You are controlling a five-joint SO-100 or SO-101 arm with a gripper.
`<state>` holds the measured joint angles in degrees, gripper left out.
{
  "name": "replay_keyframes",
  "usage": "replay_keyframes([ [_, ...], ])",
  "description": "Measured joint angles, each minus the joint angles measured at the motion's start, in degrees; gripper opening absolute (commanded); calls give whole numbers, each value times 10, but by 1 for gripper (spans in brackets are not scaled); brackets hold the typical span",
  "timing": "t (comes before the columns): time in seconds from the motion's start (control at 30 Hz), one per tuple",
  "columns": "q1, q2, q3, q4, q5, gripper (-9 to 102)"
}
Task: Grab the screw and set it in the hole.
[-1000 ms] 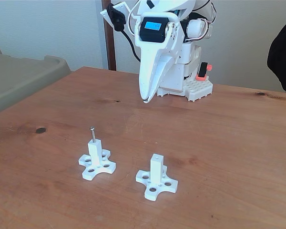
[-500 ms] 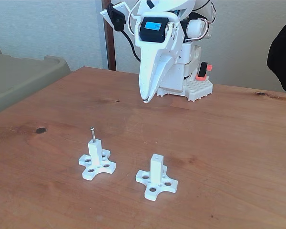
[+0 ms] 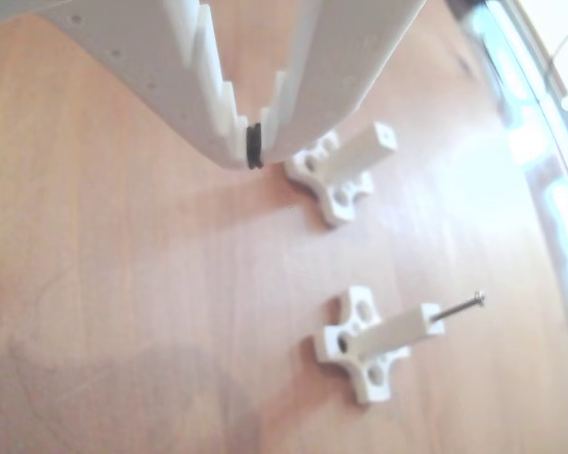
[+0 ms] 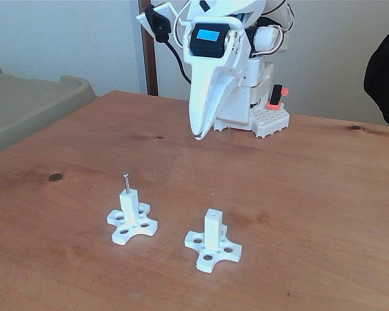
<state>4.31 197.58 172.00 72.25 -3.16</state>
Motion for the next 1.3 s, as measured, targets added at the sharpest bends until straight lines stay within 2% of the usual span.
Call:
replay_keyframes([
  [1.3,-18,0,0,0,-9,-4],
])
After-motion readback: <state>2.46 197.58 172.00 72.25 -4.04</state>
